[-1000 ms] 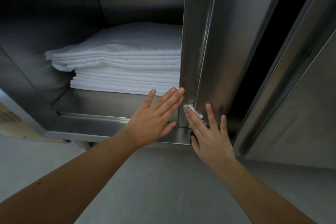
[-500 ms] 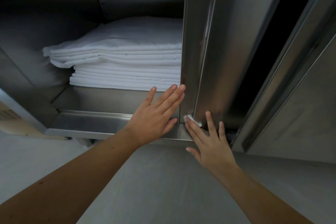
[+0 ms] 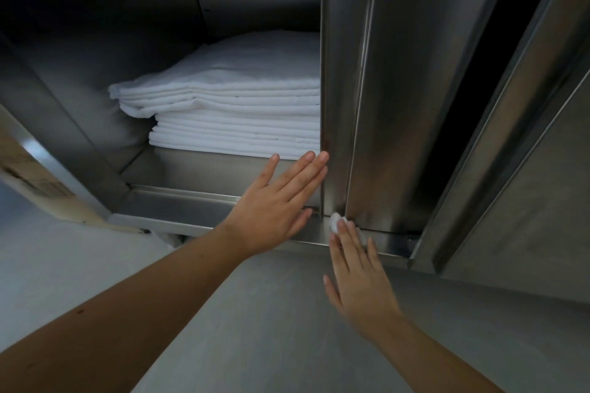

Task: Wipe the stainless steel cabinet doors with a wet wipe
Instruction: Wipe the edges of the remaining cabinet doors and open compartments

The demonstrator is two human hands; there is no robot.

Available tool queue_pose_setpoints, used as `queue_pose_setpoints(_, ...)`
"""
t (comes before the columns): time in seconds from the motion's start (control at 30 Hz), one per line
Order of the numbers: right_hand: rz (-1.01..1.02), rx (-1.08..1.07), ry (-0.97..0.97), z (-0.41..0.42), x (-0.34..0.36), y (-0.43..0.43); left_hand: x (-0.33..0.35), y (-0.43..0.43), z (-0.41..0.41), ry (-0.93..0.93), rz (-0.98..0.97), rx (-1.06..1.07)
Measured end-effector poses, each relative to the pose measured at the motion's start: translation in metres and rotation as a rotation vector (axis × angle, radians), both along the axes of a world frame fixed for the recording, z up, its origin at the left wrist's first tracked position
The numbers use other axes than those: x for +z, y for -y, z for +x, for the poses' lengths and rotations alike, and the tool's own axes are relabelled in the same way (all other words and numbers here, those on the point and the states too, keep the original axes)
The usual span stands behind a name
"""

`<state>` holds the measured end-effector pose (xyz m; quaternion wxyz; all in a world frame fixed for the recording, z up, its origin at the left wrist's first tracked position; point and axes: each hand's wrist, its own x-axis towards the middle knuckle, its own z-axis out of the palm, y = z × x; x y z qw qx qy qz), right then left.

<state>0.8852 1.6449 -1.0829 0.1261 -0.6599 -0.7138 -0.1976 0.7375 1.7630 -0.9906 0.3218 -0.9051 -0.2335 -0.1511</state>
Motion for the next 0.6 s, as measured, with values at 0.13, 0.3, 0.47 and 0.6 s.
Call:
queue_pose_setpoints(0.13,-0.033,0.005,-0.111,-0.004,0.002,-0.003,0.004,0.005,0.001,-0.043,-0.009,0.049)
queue_pose_setpoints(0.3,0.031,0.065,-0.157,-0.006,-0.003,-0.007,0.013,0.018,-0.002,-0.052,-0.030,0.102)
queue_pose_setpoints(0.47,0.068,0.154,-0.245,-0.006,-0.004,-0.013,0.026,0.029,-0.013,-0.103,-0.024,0.110)
queue_pose_setpoints(0.6,0.079,0.180,-0.284,-0.002,-0.002,-0.014,0.031,0.036,-0.021,-0.045,-0.026,0.140)
